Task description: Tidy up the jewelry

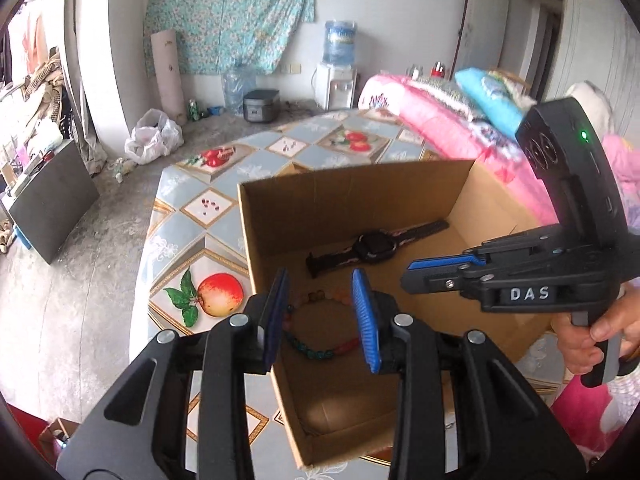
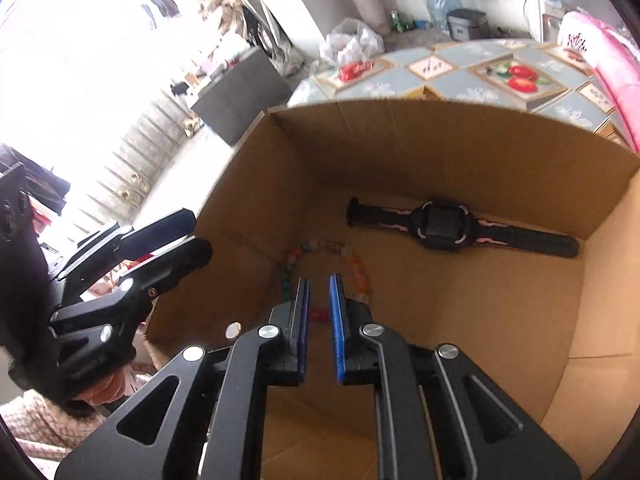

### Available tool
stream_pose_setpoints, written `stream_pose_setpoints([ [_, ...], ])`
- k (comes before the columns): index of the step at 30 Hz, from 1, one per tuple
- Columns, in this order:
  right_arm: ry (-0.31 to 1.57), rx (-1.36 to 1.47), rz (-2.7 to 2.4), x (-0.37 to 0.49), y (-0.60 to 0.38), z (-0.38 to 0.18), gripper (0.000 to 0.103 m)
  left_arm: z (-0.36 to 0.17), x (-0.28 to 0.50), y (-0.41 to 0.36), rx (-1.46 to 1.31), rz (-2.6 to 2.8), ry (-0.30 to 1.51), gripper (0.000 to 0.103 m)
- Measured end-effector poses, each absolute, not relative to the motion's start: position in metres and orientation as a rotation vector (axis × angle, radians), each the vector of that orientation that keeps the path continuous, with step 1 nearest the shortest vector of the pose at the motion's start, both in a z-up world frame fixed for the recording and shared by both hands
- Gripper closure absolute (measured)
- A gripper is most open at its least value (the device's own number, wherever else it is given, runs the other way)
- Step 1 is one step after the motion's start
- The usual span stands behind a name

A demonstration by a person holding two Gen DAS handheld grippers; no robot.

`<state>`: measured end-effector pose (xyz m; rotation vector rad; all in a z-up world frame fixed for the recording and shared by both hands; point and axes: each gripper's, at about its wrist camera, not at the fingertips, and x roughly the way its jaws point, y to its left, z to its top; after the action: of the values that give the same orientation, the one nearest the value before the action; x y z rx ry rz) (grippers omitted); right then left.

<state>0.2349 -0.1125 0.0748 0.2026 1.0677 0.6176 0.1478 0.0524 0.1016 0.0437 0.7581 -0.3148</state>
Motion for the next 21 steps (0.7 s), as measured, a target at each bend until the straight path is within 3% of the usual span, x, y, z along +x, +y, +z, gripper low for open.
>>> stream_pose_setpoints([
  [11, 0.848, 0.227, 0.677, 0.137, -0.173, 0.120, 0.092, 0.111, 0.064, 0.065, -0.073, -0.539, 0.639, 0.056],
  [21, 1.023, 0.236, 0.499, 0.064, -0.206, 0.052, 0.092, 0.030, 0.019, 0.025, -0.049, -0.584, 0.849, 0.052],
])
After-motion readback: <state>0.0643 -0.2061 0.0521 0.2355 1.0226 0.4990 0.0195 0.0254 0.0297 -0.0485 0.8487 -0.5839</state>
